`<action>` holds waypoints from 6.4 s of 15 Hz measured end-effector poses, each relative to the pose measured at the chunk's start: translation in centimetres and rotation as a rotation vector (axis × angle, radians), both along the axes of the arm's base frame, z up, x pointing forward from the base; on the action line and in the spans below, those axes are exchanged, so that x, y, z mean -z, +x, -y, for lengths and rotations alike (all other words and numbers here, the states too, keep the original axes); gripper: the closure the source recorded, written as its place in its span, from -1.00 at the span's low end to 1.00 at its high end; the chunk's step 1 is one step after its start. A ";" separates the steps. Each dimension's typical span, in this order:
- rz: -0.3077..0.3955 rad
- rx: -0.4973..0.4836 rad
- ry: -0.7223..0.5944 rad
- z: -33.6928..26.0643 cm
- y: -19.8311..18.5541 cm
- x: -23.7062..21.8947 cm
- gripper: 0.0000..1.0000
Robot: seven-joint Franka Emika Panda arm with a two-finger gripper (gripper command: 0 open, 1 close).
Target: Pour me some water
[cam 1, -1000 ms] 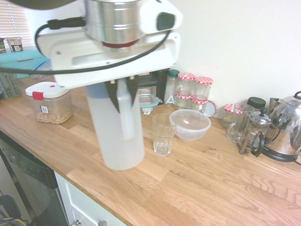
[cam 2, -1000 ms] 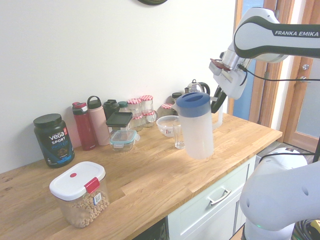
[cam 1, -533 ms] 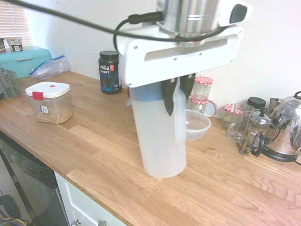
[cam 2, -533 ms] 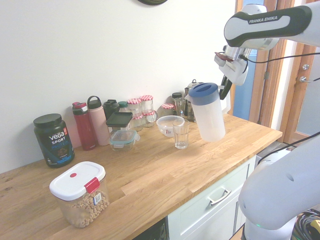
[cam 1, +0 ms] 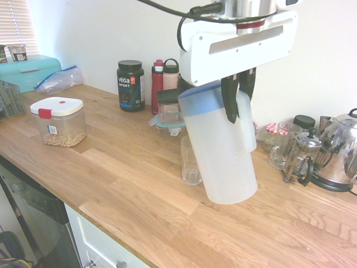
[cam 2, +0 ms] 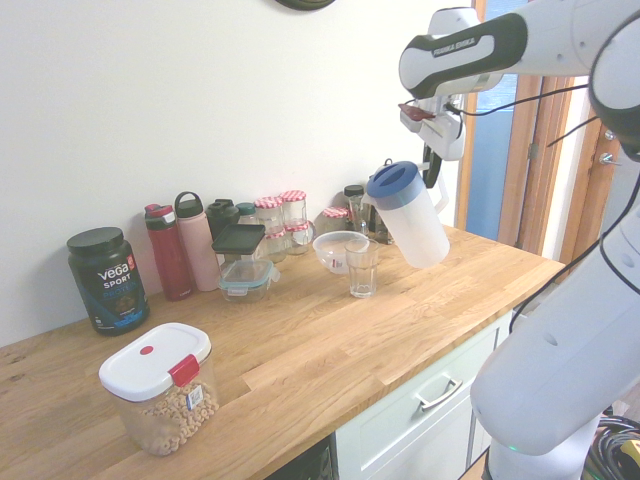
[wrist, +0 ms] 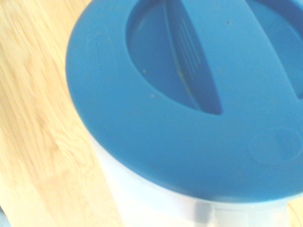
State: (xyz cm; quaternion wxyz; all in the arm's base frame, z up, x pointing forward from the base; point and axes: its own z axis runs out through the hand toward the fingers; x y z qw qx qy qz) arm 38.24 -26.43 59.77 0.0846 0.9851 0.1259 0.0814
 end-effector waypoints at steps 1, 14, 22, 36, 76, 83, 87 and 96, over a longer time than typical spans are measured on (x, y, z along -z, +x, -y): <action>-0.019 -0.007 -0.031 -0.3 0.7 0.5 1.00; -0.088 -0.067 -0.446 -4.3 5.6 4.5 1.00; -0.102 -0.122 -0.575 -7.3 7.0 6.3 1.00; 0.023 -0.004 -0.425 -6.3 5.5 2.7 1.00; 0.631 0.828 0.307 -35.9 -5.4 0.3 1.00; 0.610 0.758 0.263 -40.1 -0.6 8.2 1.00; 0.610 0.816 0.224 -40.7 0.1 10.6 1.00; 0.581 0.841 0.239 -43.0 2.4 13.2 1.00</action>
